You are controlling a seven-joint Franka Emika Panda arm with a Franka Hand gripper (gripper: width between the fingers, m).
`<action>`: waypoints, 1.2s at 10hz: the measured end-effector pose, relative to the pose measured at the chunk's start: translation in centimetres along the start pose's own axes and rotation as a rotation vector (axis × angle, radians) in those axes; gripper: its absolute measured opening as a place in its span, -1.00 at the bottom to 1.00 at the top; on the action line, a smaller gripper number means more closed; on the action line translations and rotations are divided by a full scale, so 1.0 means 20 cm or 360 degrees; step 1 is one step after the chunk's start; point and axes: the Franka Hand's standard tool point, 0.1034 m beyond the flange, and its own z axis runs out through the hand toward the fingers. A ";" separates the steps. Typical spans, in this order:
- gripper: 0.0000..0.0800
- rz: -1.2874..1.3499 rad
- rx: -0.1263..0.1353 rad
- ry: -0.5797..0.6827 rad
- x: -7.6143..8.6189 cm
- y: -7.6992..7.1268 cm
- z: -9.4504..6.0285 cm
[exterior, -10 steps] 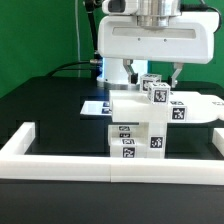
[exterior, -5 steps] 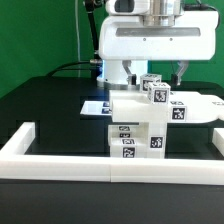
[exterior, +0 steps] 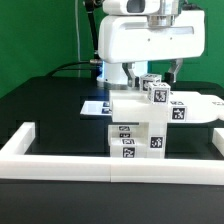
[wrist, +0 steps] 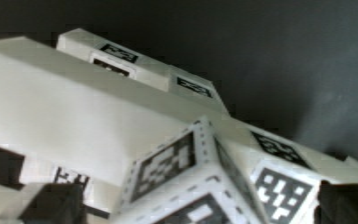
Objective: Assemble chair
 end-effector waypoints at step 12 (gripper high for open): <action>-0.29 -0.0175 -0.0007 -0.0009 -0.01 0.02 0.00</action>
Offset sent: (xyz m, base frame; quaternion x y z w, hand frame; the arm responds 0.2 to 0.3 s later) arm -0.0009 -0.0008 -0.0011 -0.0022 0.0004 -0.1230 0.9924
